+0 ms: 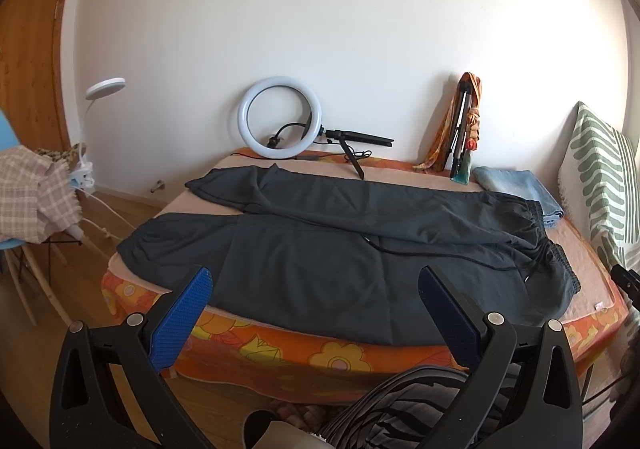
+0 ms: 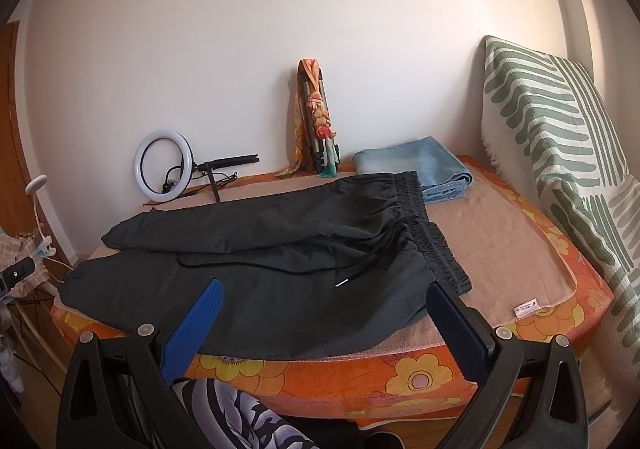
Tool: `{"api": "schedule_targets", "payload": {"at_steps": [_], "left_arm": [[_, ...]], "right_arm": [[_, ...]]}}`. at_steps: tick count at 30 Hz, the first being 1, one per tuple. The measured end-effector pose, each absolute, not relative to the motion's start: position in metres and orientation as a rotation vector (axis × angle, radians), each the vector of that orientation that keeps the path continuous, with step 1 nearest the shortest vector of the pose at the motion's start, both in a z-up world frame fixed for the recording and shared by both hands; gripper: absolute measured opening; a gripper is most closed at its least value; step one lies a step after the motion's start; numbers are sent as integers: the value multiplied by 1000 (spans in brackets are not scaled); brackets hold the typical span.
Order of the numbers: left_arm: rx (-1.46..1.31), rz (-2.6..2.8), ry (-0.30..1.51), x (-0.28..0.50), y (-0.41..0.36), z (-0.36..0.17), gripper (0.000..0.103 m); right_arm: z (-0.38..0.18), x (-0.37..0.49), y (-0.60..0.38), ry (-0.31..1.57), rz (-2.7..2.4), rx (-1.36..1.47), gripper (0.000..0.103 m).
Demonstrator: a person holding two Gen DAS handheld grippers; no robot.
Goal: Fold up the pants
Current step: 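Move both tools to the waistband of the dark grey pants and close on it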
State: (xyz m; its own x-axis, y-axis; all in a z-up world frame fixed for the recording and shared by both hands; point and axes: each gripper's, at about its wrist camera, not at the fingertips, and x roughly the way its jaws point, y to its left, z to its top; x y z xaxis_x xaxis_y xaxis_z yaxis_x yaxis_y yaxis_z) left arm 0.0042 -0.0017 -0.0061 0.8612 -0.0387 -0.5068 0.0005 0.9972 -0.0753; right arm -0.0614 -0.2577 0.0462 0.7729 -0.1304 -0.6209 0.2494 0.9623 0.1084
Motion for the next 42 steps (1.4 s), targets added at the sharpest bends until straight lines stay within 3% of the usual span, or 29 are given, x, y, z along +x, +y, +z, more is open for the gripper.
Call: {"api": "schedule_targets", "payload": {"at_steps": [22,33,42], "left_arm": [[-78,-32,588,64,56,-21,103],[-33,17,604,145,112,-2,103],[-19,12,670,224,136,-5,102]], "right_arm": [[75,28,-251,668,-62,176,103],[97,110,-231,636,26,24,103],[73,195,-219,701,119,-37,103]]}}
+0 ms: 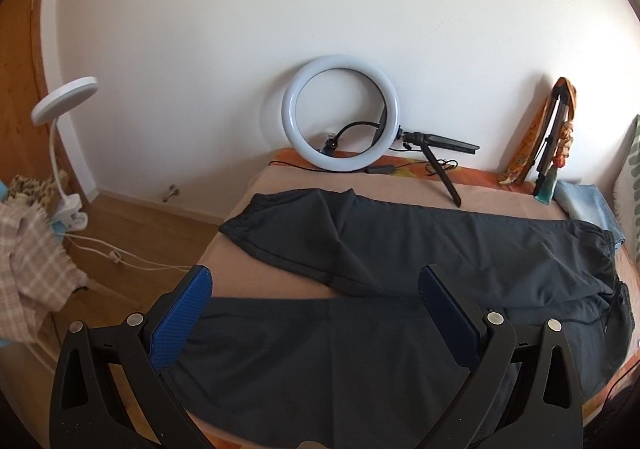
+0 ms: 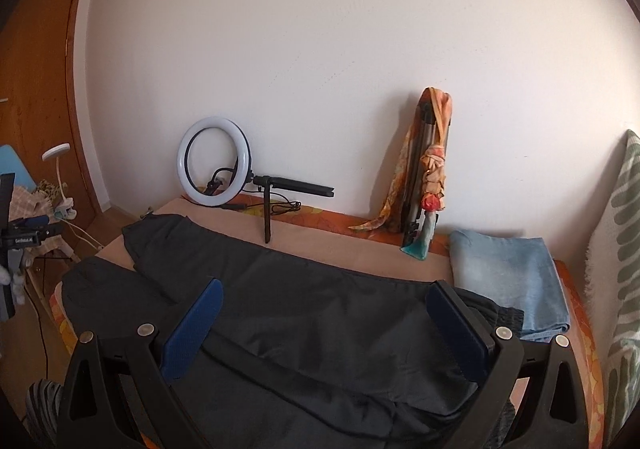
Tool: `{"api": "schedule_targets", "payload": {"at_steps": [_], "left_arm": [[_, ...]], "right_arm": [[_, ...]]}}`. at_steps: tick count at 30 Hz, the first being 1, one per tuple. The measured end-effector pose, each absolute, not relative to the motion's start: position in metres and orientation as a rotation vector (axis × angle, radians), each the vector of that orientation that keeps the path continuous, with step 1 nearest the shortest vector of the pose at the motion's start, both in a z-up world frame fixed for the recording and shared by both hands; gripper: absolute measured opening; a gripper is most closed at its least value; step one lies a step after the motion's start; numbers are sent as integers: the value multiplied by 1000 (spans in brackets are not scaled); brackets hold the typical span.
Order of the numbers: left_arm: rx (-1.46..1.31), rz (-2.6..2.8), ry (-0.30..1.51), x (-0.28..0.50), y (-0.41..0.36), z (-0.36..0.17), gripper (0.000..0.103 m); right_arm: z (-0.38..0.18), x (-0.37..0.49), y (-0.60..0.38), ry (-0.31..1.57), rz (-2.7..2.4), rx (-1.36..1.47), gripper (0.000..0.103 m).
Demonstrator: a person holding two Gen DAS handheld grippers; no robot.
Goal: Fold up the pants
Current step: 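Move both tools to the waistband of the dark grey pants and close on it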
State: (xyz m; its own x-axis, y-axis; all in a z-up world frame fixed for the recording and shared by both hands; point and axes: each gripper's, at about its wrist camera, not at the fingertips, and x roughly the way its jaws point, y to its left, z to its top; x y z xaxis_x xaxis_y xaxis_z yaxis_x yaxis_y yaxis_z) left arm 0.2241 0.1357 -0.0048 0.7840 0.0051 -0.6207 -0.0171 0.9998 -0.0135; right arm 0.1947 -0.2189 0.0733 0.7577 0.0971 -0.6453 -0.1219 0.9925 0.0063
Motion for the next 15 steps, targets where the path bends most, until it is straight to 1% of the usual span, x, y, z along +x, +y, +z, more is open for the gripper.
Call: {"api": "schedule_targets", "payload": {"at_steps": [7,11,13,15], "left_arm": [[-26,18,744,289,152,-20,102],[-43,41,780,330,165,-33,100],[-62,52,804,350,173,-40,92],[-98,59,837,374,181,-49,91]], "right_arm": [[41,260,-219,784,178,-33,103],[13,298,-217,877,213,-37,103],[0,313,-217,910,230,-48,103],[-15,330,-217,941,254,-56,102]]}}
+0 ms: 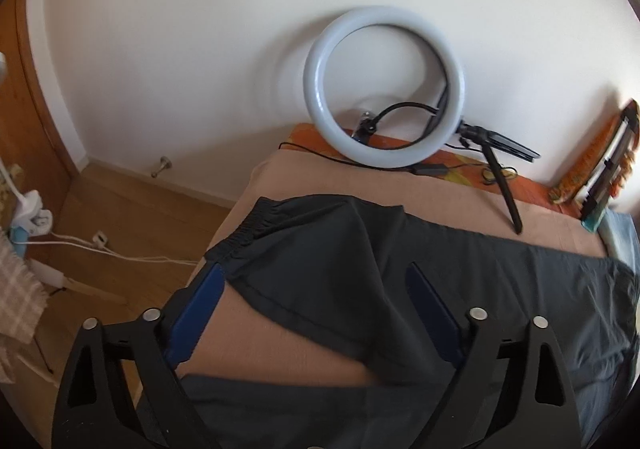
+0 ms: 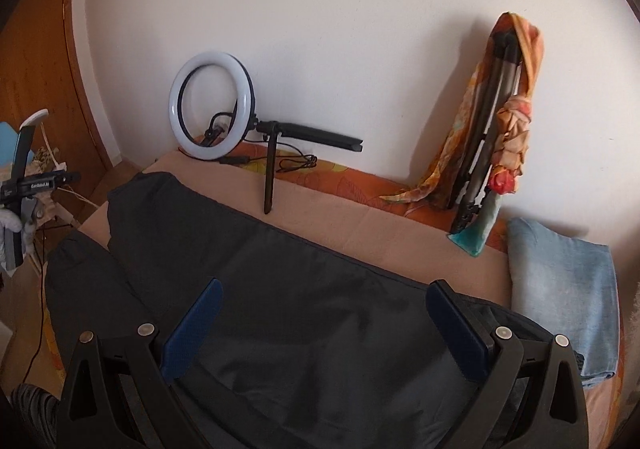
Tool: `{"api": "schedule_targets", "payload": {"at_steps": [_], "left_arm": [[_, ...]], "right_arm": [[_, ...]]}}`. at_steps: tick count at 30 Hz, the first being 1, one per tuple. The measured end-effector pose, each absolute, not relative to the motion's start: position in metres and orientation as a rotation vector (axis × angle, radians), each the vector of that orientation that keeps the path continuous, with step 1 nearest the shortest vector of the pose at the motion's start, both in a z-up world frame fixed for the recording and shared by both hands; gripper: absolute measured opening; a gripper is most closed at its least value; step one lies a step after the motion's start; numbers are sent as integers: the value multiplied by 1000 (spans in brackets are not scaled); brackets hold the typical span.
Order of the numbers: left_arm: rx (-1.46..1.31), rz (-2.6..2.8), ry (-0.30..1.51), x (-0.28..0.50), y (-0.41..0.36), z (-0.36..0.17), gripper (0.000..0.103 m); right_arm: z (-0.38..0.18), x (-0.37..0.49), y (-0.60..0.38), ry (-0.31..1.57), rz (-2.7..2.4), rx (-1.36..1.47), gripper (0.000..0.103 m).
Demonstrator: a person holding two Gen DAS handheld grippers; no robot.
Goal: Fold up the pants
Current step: 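Move both tools to the waistband of the dark grey pants and close on it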
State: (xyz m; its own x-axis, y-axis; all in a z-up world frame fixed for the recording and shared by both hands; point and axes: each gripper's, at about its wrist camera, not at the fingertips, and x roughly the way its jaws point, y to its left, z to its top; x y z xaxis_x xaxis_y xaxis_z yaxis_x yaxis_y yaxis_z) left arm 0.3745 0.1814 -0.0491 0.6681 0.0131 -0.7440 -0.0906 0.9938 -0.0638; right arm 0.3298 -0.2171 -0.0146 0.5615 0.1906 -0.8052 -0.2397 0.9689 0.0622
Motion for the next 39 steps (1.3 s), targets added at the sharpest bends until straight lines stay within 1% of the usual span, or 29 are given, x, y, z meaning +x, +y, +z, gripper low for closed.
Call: {"api": "schedule_targets", "payload": {"at_steps": [8,9,10,15,20,26,30,32,33,35,36,37,39], "left_arm": [[-276,117,958,458,214,-87,90],[-280,127,969,466,215,-91,87],[-277,132,976,473,215,-95,80],[-211,193,1016,503,216,-121,79],[-155,228,1056,516,216,-144,78],[-130,234,1075,516,213,-158,70],[-100,215,1062,517,208,-159,70],[-119,210,1056,518,208,-157,68],[-117,209,1052,519,209,-157,65],[-96,195,1030,517,204,-155,54],[-87,190,1021,517,205,-155,42],[-78,185,1015,517,203,-155,35],[-77,173,1010,517,202,-153,30]], "right_arm": [[-67,390,-223,1048,298,-44,98],[-73,395,-222,1056,302,-57,98],[-80,399,-221,1064,304,-74,97],[-115,420,-217,1106,327,-125,96],[-140,442,-220,1131,355,-112,96],[-156,457,-209,1138,424,-156,96],[-166,463,-202,1152,455,-195,97],[-170,465,-201,1158,451,-210,97],[-173,465,-200,1162,456,-210,97],[-177,465,-199,1176,467,-208,97],[-179,465,-198,1182,470,-214,97],[-181,464,-196,1185,471,-220,98],[-180,463,-196,1182,476,-216,98]]}}
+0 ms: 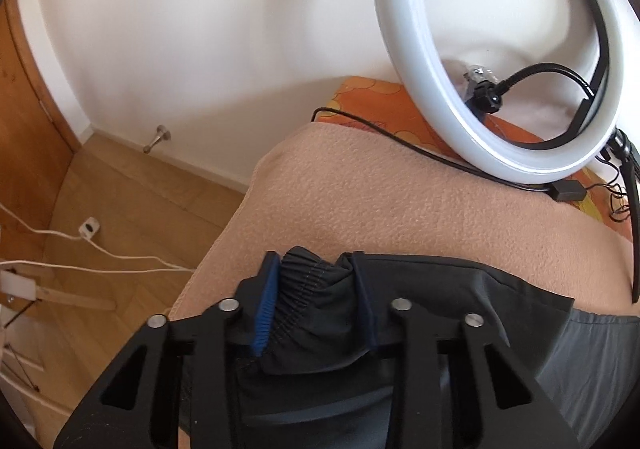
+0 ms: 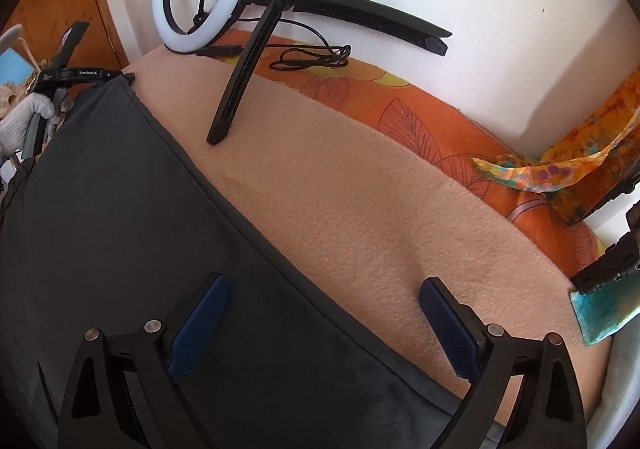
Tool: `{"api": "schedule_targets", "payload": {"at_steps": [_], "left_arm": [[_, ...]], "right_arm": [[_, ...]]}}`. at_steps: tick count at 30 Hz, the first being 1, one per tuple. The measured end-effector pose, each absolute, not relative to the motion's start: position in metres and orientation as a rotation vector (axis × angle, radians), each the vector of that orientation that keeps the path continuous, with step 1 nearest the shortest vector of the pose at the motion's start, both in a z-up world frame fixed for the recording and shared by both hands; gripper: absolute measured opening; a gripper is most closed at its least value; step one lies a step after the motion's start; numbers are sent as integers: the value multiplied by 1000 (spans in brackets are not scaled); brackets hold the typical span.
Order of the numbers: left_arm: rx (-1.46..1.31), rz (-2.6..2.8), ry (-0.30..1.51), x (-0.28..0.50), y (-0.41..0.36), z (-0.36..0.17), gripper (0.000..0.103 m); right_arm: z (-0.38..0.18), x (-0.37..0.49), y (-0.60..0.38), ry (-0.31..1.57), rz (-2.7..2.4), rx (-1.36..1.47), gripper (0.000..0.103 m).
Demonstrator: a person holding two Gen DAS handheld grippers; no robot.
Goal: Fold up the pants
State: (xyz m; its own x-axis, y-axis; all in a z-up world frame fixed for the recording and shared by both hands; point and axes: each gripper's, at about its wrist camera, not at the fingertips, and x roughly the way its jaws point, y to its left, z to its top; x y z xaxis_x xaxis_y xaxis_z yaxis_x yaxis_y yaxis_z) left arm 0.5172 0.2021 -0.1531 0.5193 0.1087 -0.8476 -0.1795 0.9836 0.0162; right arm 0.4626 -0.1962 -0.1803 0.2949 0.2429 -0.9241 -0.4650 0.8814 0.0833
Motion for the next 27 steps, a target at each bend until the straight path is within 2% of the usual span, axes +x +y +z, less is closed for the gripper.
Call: {"api": "schedule_targets", "payload": {"at_steps": [3,4,5,6,7,8,11,19,27], "left_arm": [[-86,161,1000,518,204,-151,23],[-96,154,992,517,205,-150,22],[-111,150,979,516,206,-147,22],[-120,150,975,515,208,-146,21],[-128,148,970,514,210,-145,19],[-136,146,964,513,211,-143,19],[-152,139,945,508,216,-135,19],[-194,124,885,492,237,-108,13],[-218,86,844,466,247,-88,11]], "right_arm": [[-179,460,-196,1180,488,-202,91],[-177,458,-195,1172,497,-204,82],[-175,455,-194,1167,511,-203,66],[-172,452,-193,1159,522,-207,55],[-171,451,-192,1159,524,-205,32],[-170,450,-192,1169,522,-191,19],[-166,448,-190,1176,510,-207,2],[-124,430,-193,1087,509,-193,0],[-69,396,-192,1016,505,-187,0]]}}
